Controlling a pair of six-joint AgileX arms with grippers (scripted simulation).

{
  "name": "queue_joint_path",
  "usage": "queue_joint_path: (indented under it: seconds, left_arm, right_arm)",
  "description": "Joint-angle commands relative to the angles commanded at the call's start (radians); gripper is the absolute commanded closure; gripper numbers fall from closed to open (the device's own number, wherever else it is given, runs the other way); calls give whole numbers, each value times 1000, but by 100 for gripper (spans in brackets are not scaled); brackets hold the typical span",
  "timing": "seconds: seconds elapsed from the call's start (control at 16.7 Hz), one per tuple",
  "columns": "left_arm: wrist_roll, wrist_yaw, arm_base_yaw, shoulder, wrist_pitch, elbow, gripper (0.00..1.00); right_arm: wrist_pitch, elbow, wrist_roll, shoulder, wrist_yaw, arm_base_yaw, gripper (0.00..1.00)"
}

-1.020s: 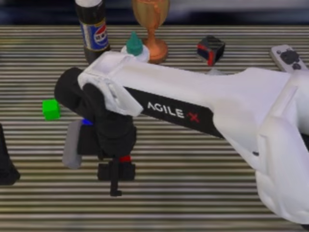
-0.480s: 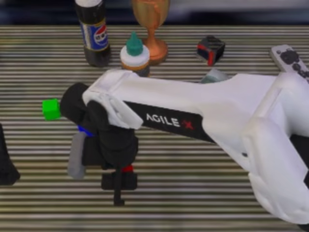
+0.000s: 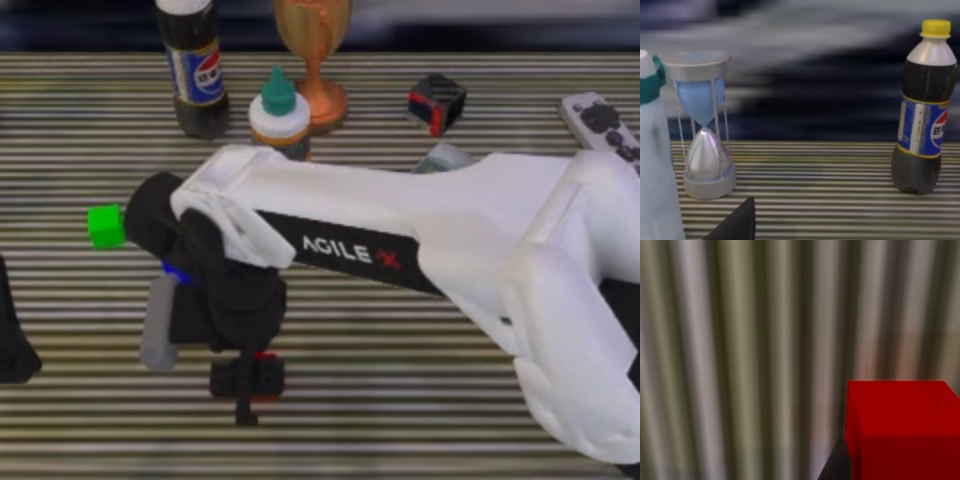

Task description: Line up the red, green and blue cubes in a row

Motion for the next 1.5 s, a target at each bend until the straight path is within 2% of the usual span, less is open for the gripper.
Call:
queue_joint_path:
  seconds: [0.24, 0.3, 0.84, 1.26, 1.5]
  left_arm:
    - [0, 0, 0, 0, 0, 0, 0]
    - [0, 0, 0, 0, 0, 0, 0]
    - [0, 0, 0, 0, 0, 0, 0]
    - [0, 0, 0, 0, 0, 0, 0]
    - [0, 0, 0, 0, 0, 0, 0]
  right_arm:
    - [0, 0, 0, 0, 0, 0, 2]
    - [0, 0, 0, 0, 0, 0, 0]
    - [-4, 4, 0, 0, 0, -1, 0]
    - [-229, 194, -3, -29, -2, 8, 0]
    - [-249, 213, -2, -36, 0, 7, 0]
